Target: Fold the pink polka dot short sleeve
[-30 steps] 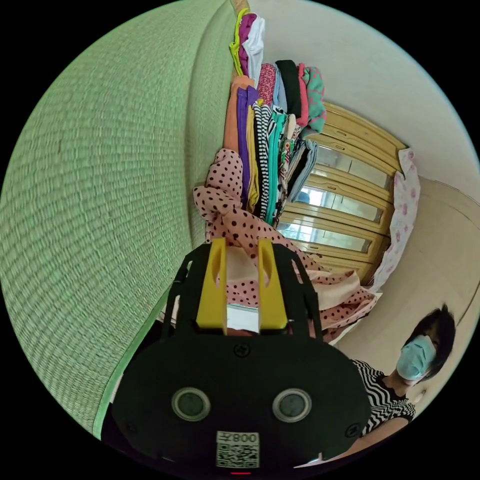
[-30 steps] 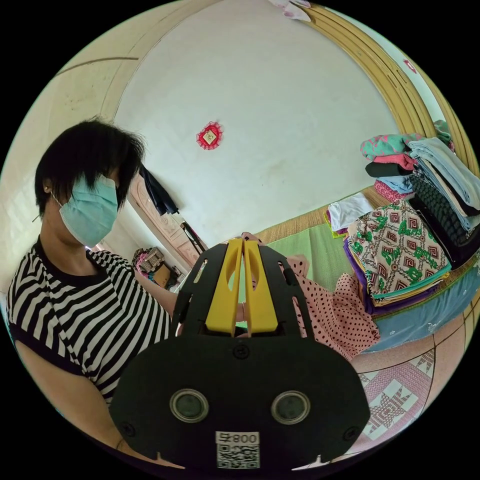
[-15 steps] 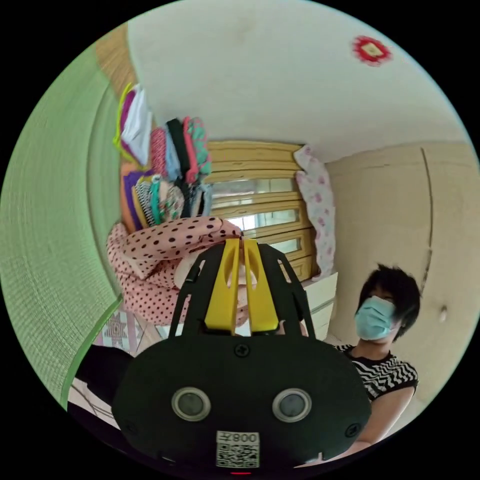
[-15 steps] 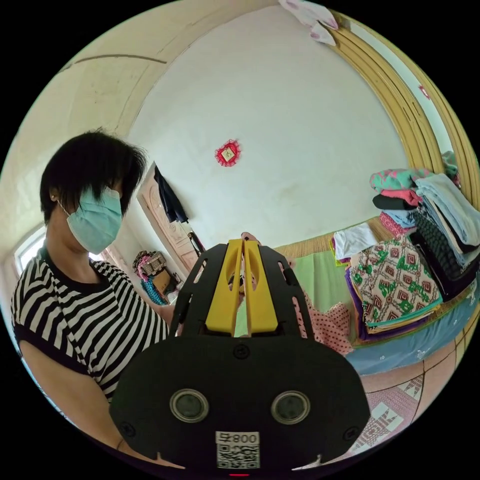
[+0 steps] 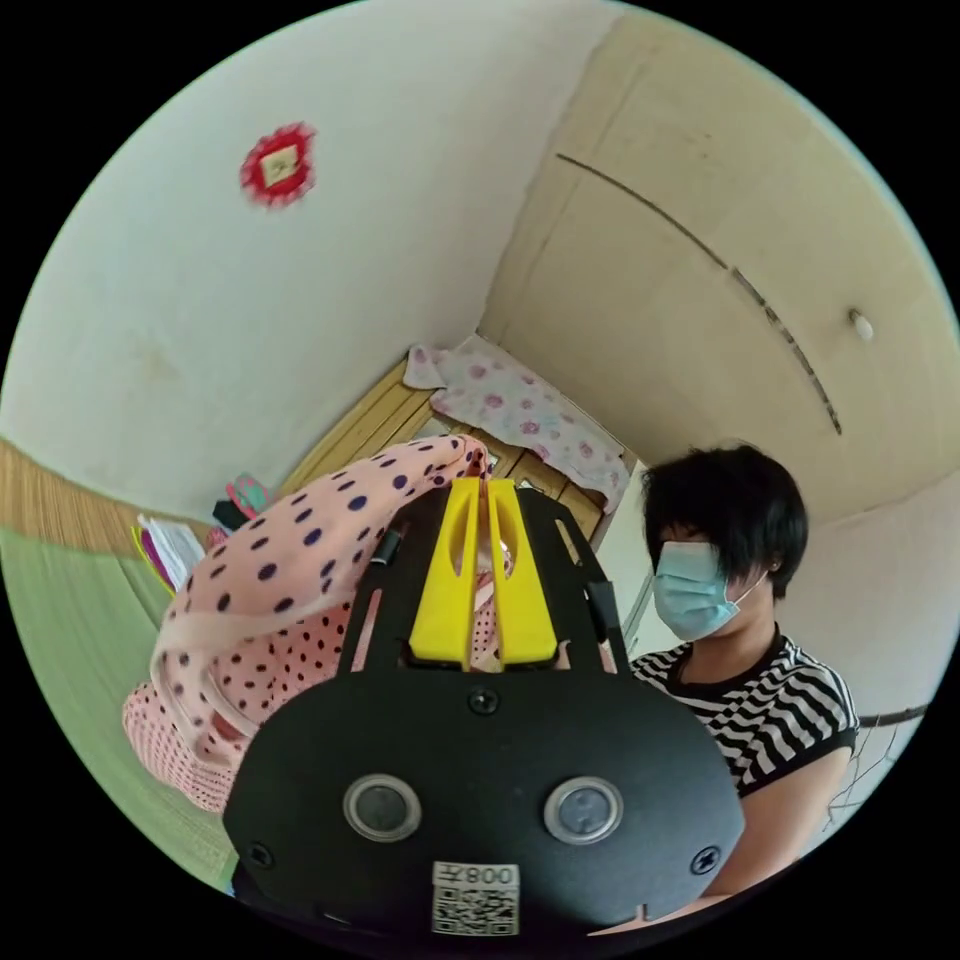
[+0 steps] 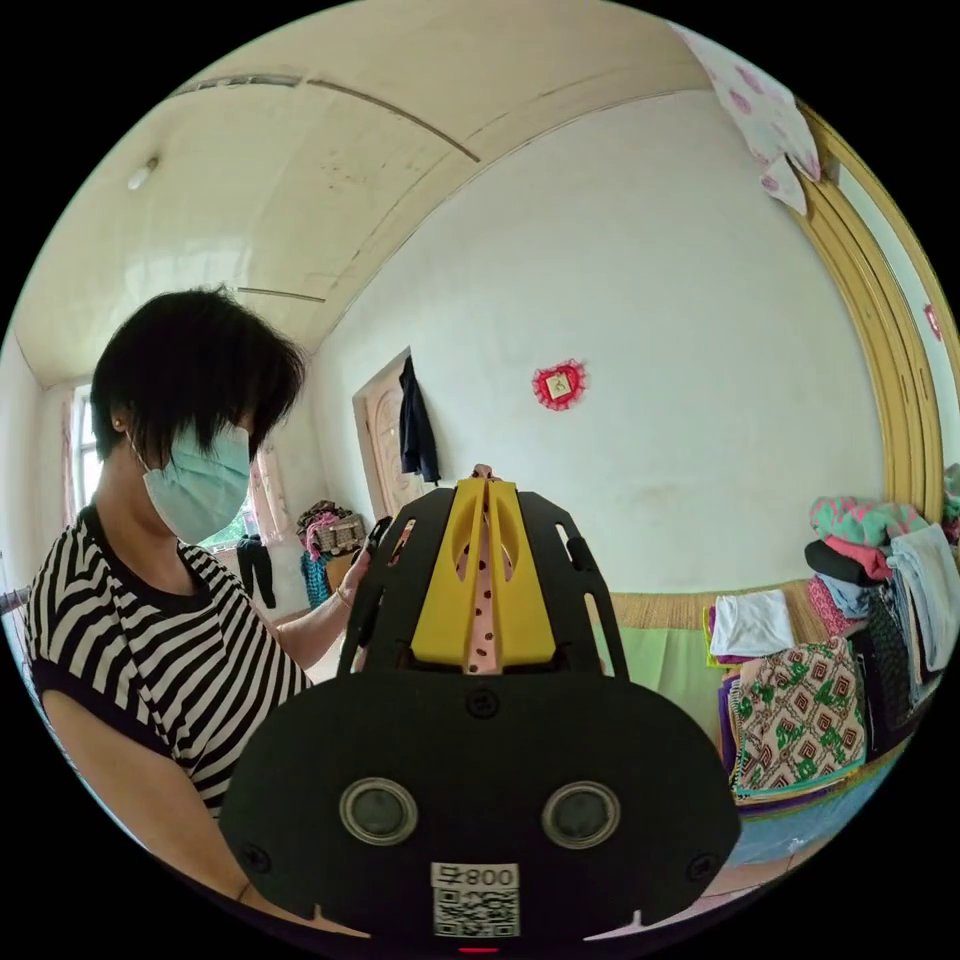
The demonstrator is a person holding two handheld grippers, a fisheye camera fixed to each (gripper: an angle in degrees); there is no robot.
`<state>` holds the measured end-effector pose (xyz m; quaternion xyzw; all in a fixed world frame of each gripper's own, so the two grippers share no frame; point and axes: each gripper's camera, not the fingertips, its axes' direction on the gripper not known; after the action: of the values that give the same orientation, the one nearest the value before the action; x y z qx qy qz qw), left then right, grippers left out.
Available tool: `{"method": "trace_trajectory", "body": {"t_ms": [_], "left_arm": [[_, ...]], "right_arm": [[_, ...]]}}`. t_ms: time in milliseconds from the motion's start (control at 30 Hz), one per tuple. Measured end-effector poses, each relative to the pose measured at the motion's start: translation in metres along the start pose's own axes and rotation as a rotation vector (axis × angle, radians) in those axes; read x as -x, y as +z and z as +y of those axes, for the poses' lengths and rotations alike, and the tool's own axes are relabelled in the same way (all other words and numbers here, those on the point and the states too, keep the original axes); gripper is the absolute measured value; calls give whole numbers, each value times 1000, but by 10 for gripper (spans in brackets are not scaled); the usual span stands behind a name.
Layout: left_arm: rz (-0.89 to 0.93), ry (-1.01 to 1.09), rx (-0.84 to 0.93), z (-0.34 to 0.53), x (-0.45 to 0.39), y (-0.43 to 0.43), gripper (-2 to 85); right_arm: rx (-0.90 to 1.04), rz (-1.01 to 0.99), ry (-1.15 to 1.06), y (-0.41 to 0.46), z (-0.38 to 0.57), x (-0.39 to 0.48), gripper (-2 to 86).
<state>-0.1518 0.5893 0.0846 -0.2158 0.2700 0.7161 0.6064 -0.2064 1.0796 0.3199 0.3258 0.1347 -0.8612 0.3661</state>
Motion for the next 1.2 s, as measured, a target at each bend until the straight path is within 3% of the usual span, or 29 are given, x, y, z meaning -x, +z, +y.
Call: {"method": "trace_trajectory", "body": {"t_ms": [200, 367, 667, 867, 1200], "left_arm": [[-60, 238, -43, -11, -147, -33, 12], [-212, 453, -38, -1, -267, -49, 11], [-282, 675, -15, 17, -403, -60, 11], [-310, 773, 6, 2, -448, -57, 12], [-316, 716, 8, -50, -436, -58, 12]], "right_arm": [[-17, -58, -78, 4, -10, 46, 1], [-32, -95, -146, 1, -11, 80, 1], [-73, -160, -245, -9, 11, 120, 1], [-97, -142, -306, -6, 29, 132, 1], [-69, -93, -304, 45, 62, 100, 1]]}}
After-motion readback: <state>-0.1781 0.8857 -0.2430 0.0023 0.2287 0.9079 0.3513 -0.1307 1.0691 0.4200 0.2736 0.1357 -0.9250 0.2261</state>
